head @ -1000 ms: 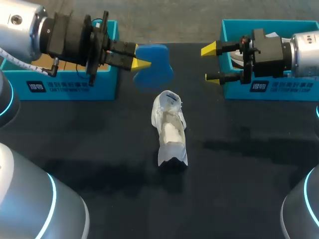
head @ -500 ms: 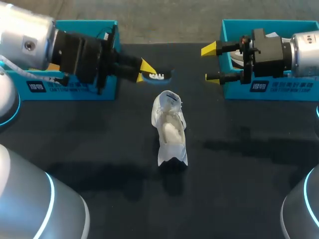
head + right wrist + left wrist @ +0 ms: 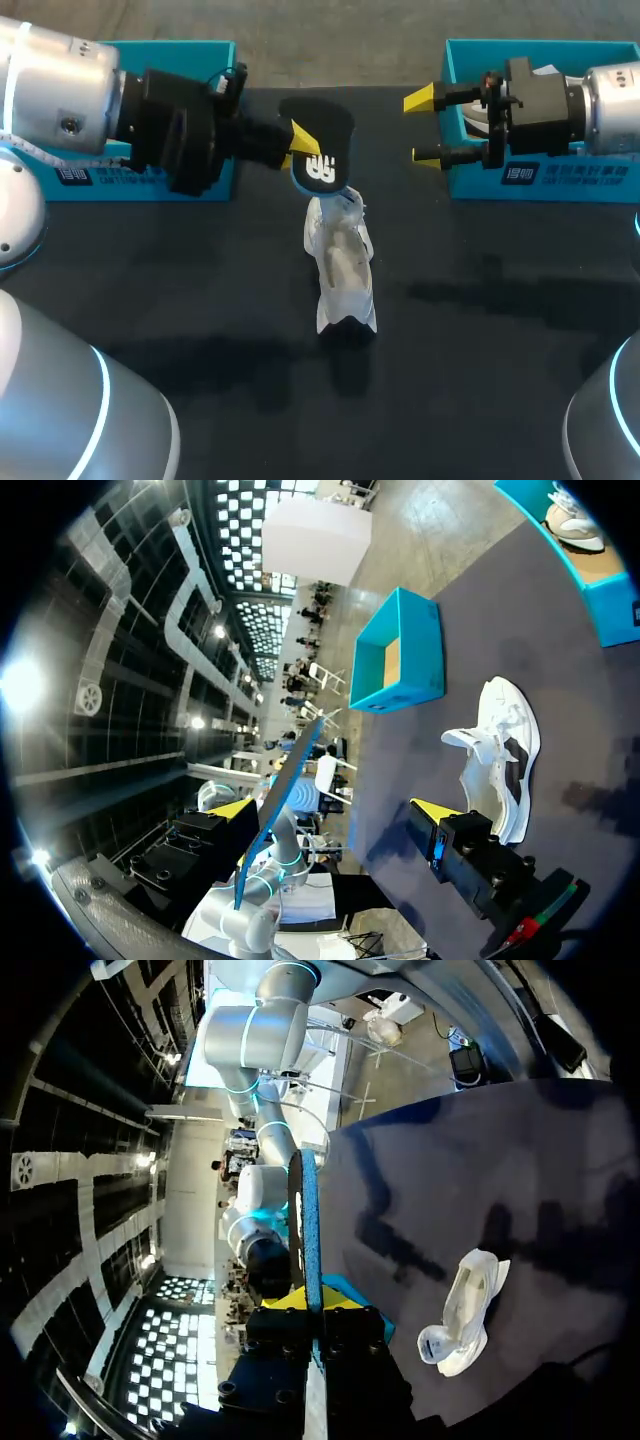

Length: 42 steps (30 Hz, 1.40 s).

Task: Take the shoe out of the shoebox, open the shoe tongue, remove and reinsert the insole, then place the shoe into the shoebox

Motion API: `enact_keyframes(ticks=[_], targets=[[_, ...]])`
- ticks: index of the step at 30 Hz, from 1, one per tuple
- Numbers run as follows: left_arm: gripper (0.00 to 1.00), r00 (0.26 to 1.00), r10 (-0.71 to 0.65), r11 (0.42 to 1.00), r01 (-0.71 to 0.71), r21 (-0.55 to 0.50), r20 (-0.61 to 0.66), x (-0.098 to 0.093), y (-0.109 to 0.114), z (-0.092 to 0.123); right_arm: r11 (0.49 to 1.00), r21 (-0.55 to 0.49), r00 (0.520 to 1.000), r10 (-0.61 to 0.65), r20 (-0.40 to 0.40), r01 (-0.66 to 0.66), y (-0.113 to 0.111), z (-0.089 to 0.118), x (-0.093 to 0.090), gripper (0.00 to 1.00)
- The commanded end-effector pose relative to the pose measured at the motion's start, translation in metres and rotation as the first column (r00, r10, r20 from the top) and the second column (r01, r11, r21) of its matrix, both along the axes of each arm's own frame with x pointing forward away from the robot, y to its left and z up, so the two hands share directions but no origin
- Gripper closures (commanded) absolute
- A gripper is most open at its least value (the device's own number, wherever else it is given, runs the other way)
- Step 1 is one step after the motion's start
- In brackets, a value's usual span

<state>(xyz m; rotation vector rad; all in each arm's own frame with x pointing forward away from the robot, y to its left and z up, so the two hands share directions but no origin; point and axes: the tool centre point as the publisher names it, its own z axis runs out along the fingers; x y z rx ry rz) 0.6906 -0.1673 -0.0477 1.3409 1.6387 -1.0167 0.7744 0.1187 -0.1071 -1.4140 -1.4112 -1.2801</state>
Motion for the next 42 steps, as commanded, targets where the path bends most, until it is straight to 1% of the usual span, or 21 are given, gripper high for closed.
enact_keyframes(ticks=[1, 2, 3, 4, 7, 8, 11, 15, 21, 30, 34, 41, 42], targets=[[1.00, 0.999, -0.011, 1.000, 0.009, 0.027, 0.045, 0.000, 0.000, -0.010, 1.000, 0.000, 1.000, -0.002, 0.000, 0.002, 0.002, 0.000, 0.000, 0.00], [1.00, 0.999, -0.011, 1.000, 0.009, 0.027, 0.045, 0.000, 0.000, -0.010, 1.000, 0.000, 1.000, -0.002, 0.000, 0.002, 0.002, 0.000, 0.000, 0.00], [1.00, 0.998, -0.040, 0.999, 0.041, -0.005, 0.054, 0.001, 0.001, -0.016, 1.000, 0.000, 1.000, -0.002, 0.000, 0.002, 0.002, 0.000, 0.000, 0.00], [1.00, 0.994, -0.063, 0.998, 0.063, -0.005, 0.091, 0.001, 0.001, -0.021, 1.000, 0.000, 1.000, -0.002, 0.000, 0.002, 0.002, 0.000, 0.000, 0.00], [1.00, 0.984, -0.106, 0.993, 0.113, -0.034, 0.145, 0.001, 0.003, -0.031, 1.000, 0.000, 1.000, -0.002, 0.000, 0.002, 0.002, 0.000, 0.000, 0.00], [1.00, 0.985, -0.112, 0.991, 0.120, -0.053, 0.132, 0.002, 0.004, -0.034, 1.000, 0.000, 1.000, -0.002, 0.000, 0.002, 0.002, 0.000, 0.000, 0.00], [1.00, 0.976, -0.142, 0.985, 0.156, -0.077, 0.165, 0.003, 0.005, -0.042, 1.000, 0.000, 1.000, -0.002, 0.000, 0.002, 0.002, 0.000, 0.000, 0.00], [1.00, 0.967, -0.148, 0.983, 0.167, -0.077, 0.207, 0.005, 0.002, -0.052, 1.000, 0.000, 1.000, -0.002, 0.000, 0.002, 0.002, 0.000, 0.000, 0.00], [1.00, 0.956, -0.153, 0.979, 0.180, -0.093, 0.249, 0.004, -0.006, -0.058, 1.000, 0.000, 1.000, 0.007, -0.006, -0.007, 0.003, -0.002, -0.001, 0.00], [1.00, 0.936, -0.172, 0.975, 0.207, -0.085, 0.306, 0.000, -0.020, -0.063, 0.999, 0.007, 0.998, 0.054, -0.035, -0.054, 0.015, -0.009, -0.003, 0.00], [1.00, 0.927, -0.159, 0.978, 0.195, -0.072, 0.340, 0.003, -0.025, -0.065, 0.997, 0.007, 0.996, 0.078, -0.043, -0.078, 0.020, -0.011, -0.004, 0.00], [1.00, 0.924, -0.154, 0.978, 0.192, -0.076, 0.350, 0.009, -0.035, -0.064, 0.995, 0.012, 0.994, 0.096, -0.049, -0.096, 0.028, -0.014, -0.004, 0.00], [1.00, 0.923, -0.153, 0.979, 0.190, -0.075, 0.353, 0.010, -0.036, -0.065, 0.995, 0.014, 0.994, 0.099, -0.049, -0.098, 0.029, -0.014, -0.004, 0.02]])
